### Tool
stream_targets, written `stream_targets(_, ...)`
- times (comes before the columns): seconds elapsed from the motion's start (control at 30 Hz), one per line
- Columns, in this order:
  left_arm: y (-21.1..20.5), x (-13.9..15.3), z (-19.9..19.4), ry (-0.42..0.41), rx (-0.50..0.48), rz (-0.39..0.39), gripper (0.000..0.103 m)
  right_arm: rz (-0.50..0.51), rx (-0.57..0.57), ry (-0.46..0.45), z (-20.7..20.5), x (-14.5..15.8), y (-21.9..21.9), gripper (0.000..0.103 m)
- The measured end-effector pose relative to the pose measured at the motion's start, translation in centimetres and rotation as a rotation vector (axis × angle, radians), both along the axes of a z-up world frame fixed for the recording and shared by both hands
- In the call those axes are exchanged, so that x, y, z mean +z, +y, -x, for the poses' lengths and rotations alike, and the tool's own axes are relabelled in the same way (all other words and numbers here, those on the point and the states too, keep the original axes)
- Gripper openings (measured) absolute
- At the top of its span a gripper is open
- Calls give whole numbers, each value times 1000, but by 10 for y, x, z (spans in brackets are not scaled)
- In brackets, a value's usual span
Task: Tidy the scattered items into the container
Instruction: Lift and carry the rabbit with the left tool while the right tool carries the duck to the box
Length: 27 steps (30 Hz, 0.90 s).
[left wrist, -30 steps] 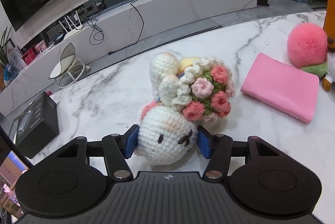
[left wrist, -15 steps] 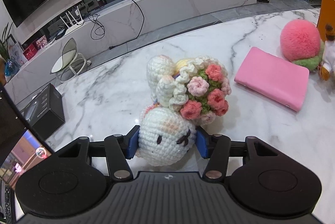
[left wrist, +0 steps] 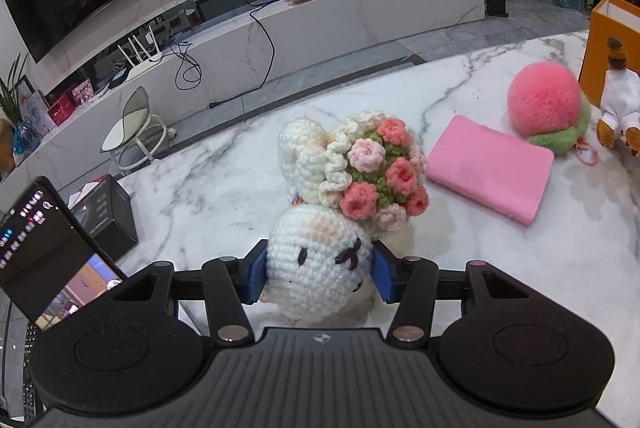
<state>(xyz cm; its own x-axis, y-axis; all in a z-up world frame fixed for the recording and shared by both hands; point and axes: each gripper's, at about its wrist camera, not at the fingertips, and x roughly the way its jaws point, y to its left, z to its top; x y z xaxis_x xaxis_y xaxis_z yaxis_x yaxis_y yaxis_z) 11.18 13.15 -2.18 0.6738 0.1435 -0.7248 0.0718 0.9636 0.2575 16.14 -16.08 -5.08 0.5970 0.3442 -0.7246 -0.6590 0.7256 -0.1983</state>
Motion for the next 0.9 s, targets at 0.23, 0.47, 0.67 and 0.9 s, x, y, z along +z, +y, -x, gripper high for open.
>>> stream_targets(0.23,-6,16,7,-28,-3,8,59,-32,-6,-18,5,11,-4,63)
stream_targets(0.47,-16,32,12,-60,-11,19,59,-61,-13,-31,8,19,-8,63)
stream_targets(0.67,-42,53,16,-103,-53,45,59,-117,-30,-46,10,31,-12,63)
stream_targets(0.9,-76,69,16,-143,-103,75,59,-161,-53,-63,13,44,-21,62)
